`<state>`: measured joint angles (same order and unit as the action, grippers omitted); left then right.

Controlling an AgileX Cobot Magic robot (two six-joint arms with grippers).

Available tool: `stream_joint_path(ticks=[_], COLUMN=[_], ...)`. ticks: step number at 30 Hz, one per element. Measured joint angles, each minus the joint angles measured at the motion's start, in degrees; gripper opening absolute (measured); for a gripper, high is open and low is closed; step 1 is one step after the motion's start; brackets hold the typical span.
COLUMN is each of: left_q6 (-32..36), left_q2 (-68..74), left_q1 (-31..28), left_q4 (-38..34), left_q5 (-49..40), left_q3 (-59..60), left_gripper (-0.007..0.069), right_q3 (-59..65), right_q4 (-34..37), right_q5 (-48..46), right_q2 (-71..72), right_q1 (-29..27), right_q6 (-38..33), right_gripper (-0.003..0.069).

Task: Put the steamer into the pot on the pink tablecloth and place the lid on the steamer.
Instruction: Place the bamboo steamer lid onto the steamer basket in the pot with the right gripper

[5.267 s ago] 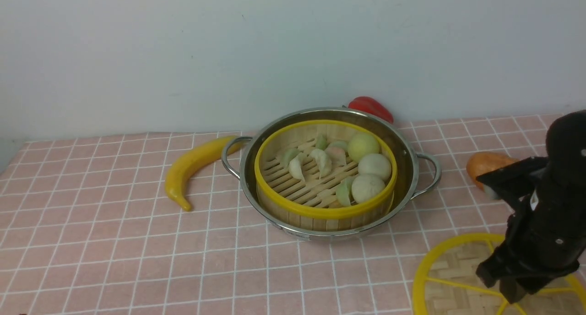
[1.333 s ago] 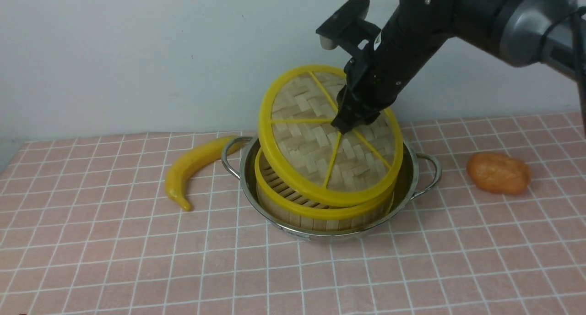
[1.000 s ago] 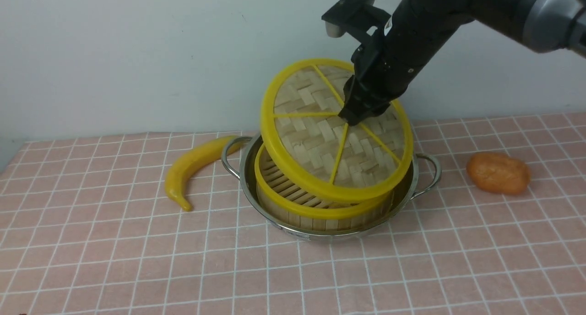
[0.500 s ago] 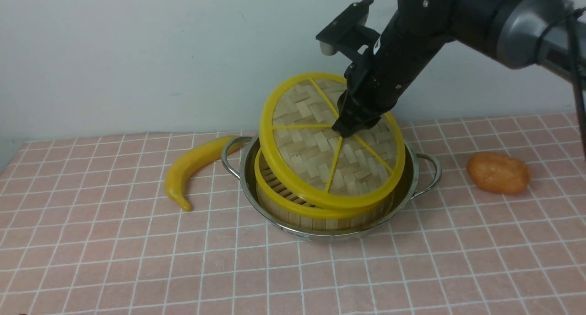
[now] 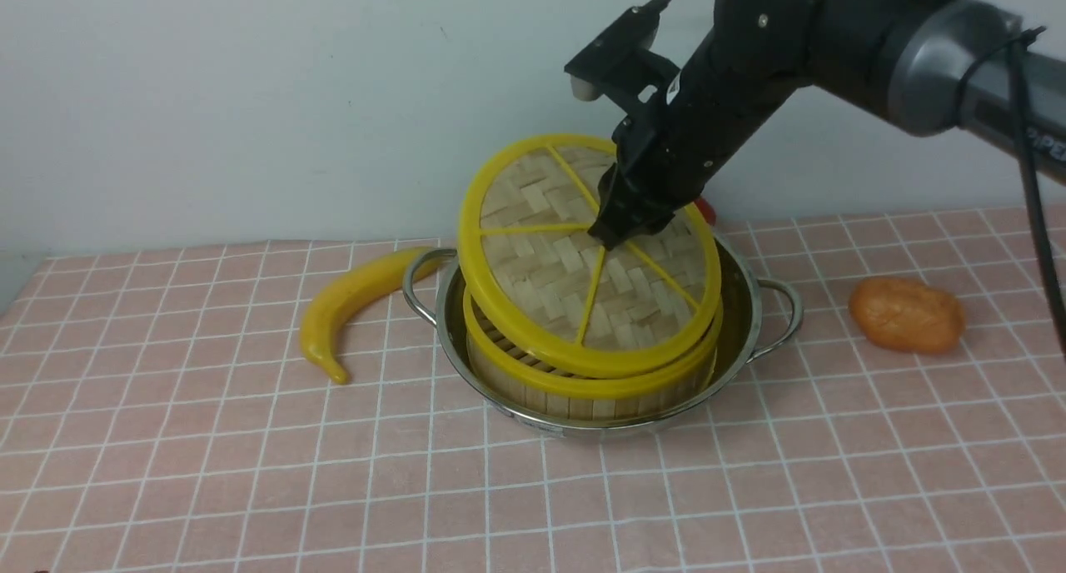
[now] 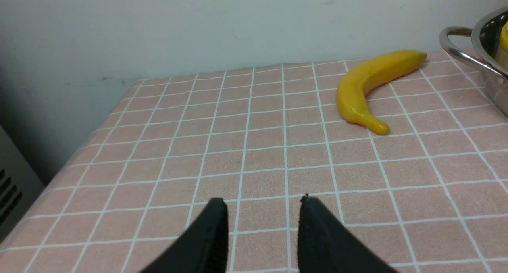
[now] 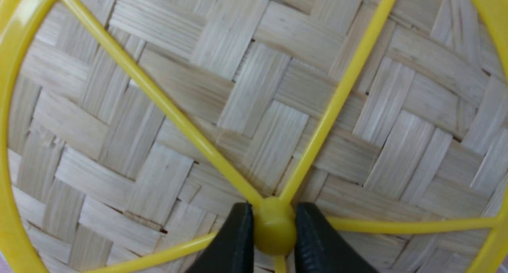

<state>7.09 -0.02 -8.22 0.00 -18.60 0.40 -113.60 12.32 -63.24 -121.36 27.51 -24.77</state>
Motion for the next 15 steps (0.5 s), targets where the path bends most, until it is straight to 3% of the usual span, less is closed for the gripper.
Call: stream_joint_path(ticks=[15], left_q6=[0.0], left_q2=[0.0], left_q1=[0.0], left_q4=[0.0], left_q5=[0.0], left_q3=[0.0], left_gripper=[0.0243], right_q3=[-2.7], right_q4=[-1.8], right_q5=[-7.2], right_q2=[1.6], right_q1=[0.0], right_q6=[0.5], right_gripper=[0.0146])
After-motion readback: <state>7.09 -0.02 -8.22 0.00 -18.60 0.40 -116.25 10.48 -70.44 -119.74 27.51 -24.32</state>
